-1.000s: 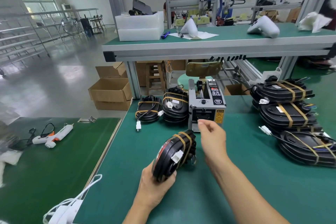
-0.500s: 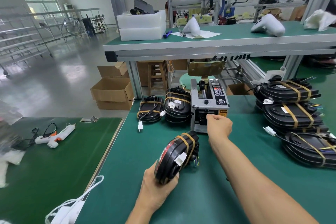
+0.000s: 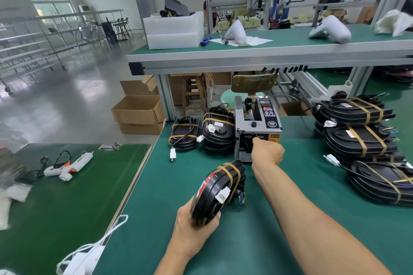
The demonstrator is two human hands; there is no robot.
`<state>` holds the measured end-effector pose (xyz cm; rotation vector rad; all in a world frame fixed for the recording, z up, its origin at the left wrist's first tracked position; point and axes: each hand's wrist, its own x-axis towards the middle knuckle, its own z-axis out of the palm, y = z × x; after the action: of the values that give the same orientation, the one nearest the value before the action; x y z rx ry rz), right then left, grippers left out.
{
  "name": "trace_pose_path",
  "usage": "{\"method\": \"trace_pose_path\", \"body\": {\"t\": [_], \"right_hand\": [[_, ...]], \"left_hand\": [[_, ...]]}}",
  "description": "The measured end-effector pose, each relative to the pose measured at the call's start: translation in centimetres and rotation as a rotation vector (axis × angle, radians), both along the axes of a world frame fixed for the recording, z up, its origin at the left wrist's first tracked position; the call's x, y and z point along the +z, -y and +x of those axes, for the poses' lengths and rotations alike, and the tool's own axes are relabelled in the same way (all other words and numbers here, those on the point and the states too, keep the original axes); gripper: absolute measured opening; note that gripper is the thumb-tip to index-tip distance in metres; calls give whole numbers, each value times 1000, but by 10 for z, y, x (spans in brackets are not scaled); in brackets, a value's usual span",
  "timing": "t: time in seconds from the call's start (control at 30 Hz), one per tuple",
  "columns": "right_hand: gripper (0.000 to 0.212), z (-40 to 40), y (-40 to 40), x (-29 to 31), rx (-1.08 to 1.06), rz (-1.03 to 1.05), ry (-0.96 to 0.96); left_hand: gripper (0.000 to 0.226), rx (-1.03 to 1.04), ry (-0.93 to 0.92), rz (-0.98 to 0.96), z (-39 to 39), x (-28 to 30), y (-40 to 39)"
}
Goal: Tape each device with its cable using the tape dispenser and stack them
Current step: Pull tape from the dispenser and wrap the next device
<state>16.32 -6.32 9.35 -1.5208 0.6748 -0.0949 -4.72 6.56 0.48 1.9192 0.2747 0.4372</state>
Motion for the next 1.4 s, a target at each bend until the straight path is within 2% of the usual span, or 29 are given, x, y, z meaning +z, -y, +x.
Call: {"method": "trace_pose_path", "body": {"t": [0.17, 0.27, 0.4, 0.5, 0.7, 0.8, 0.93, 1.4], "right_hand": [[20, -9, 6, -7, 63, -1, 71], [23, -29, 19, -22, 262, 93, 160], [4, -48, 31, -26, 502, 373, 82], [2, -56, 32, -24, 610, 409, 68], [14, -61, 32, -26, 640, 320, 102], [11, -60, 33, -27, 651, 350, 129], [10, -57, 35, -28, 672, 384, 144], [11, -57, 34, -24, 670, 302, 141]], "left_hand": [[25, 3, -2, -2, 0, -1, -1], [24, -21, 13, 5, -1, 0, -1], [26, -7, 19, 26, 0, -1, -1], [26, -6, 20, 36, 0, -1, -2], [24, 1, 22, 39, 0, -1, -2], [21, -14, 20, 22, 0, -1, -2], [31, -13, 16, 3, 0, -1, -1], [31, -5, 11, -4, 0, -4, -2]]}}
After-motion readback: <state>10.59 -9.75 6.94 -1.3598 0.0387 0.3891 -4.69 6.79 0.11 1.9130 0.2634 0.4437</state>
